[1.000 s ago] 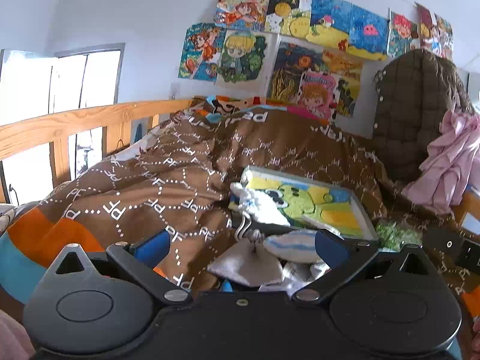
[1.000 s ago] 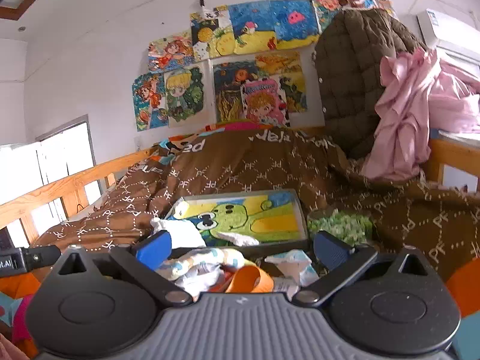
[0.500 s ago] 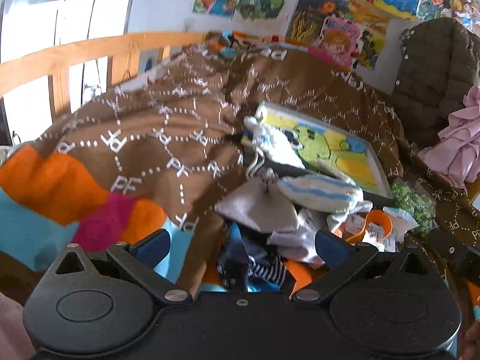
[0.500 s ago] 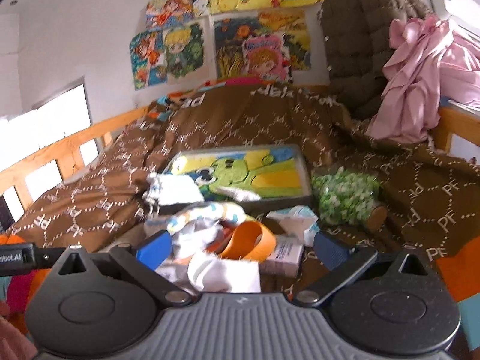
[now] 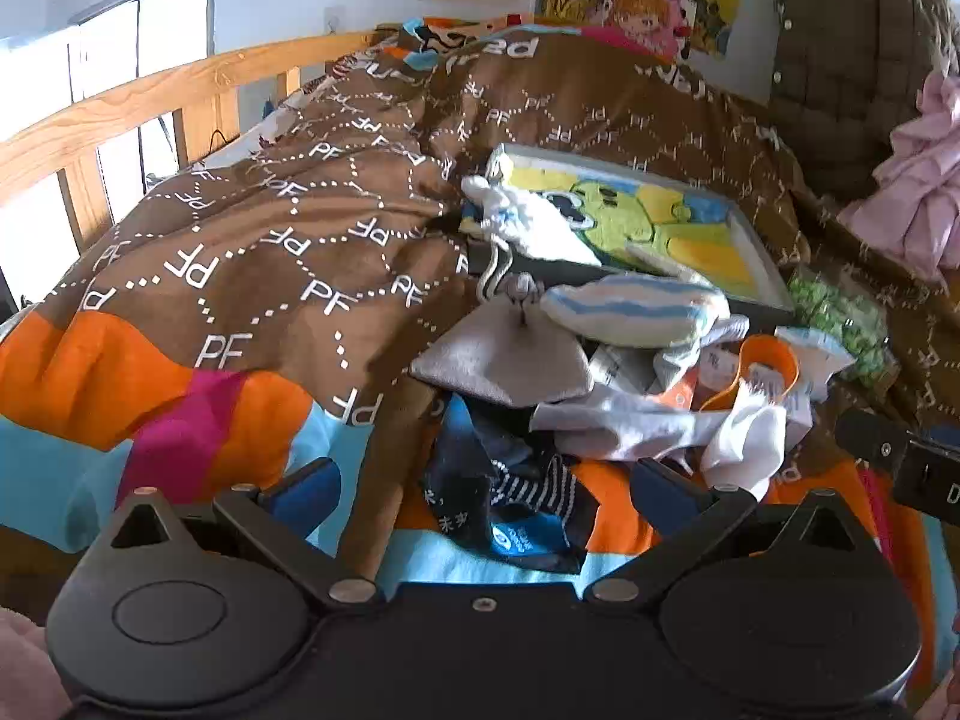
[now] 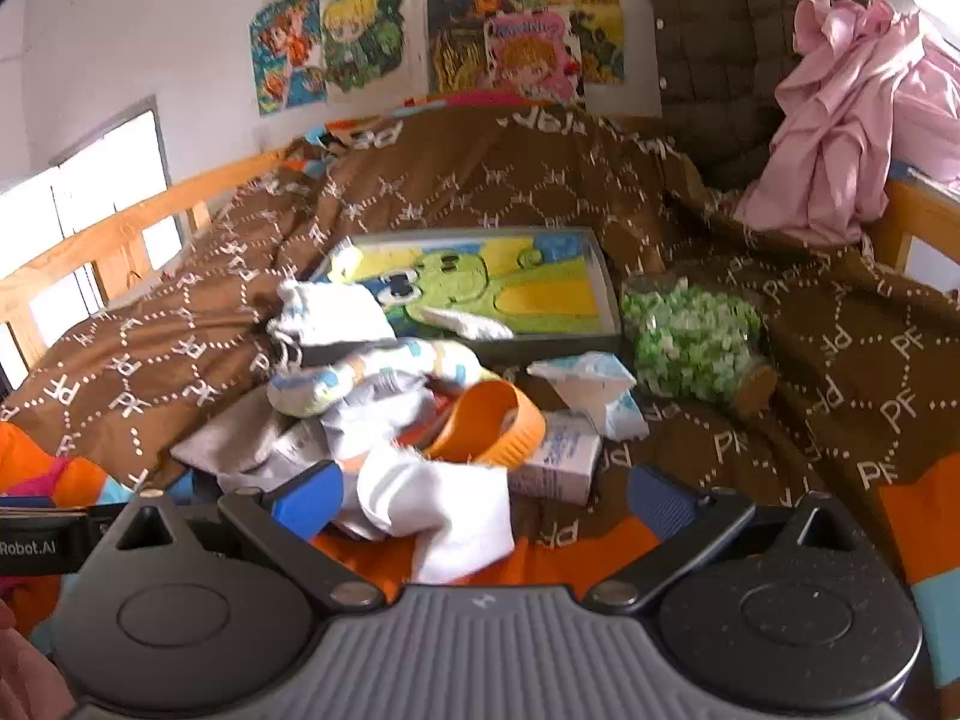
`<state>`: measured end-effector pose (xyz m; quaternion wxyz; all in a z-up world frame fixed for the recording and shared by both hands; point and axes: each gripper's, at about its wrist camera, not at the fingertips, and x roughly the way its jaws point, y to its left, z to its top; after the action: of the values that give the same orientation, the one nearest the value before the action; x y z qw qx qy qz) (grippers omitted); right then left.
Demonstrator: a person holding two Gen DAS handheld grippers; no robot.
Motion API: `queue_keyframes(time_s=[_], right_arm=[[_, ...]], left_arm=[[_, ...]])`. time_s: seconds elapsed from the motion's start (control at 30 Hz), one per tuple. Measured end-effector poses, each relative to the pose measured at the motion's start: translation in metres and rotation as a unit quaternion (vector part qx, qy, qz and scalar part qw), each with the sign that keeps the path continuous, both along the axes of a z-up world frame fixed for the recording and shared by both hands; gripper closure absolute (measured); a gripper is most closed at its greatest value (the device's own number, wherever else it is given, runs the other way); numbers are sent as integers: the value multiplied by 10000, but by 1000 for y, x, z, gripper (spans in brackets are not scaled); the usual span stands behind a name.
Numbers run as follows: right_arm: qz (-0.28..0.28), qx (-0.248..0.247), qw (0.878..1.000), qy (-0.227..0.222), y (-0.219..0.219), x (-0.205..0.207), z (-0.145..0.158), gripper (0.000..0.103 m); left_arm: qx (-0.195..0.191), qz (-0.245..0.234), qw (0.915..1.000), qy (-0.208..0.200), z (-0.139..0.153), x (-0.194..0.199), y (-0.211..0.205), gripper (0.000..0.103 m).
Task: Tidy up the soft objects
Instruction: 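Grasp the dark striped sock with the left tool while the right tool grasps a white sock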
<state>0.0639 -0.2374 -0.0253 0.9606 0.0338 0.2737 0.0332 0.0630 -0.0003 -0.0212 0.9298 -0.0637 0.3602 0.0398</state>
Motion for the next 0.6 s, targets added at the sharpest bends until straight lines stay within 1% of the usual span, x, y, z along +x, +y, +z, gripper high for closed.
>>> queue_keyframes(time_s=[0.1,0.17,0.23,0.33,0.5,0.6], right_arm=[[-24,1,9998,199,-1,5,-4,0],[16,52,9993,376,-3,10,-7,0],[34,141,9983,560,-5,16,-9,0],[108,180,9963,833,-5,24,-13,0],[401,51,9916,1228,2,42,-21,0],[639,-242,9882,1373,9,54,-25,0]], left_arm=[[59,-48,9999,146,-4,4,-2,1],[30,-103,9996,246,-8,8,-2,1],[-107,-194,9990,383,-12,13,-1,1],[-377,-151,9973,606,-19,21,4,1],[-483,-17,9955,815,-30,34,8,1],[-503,39,9944,932,-36,43,9,1]])
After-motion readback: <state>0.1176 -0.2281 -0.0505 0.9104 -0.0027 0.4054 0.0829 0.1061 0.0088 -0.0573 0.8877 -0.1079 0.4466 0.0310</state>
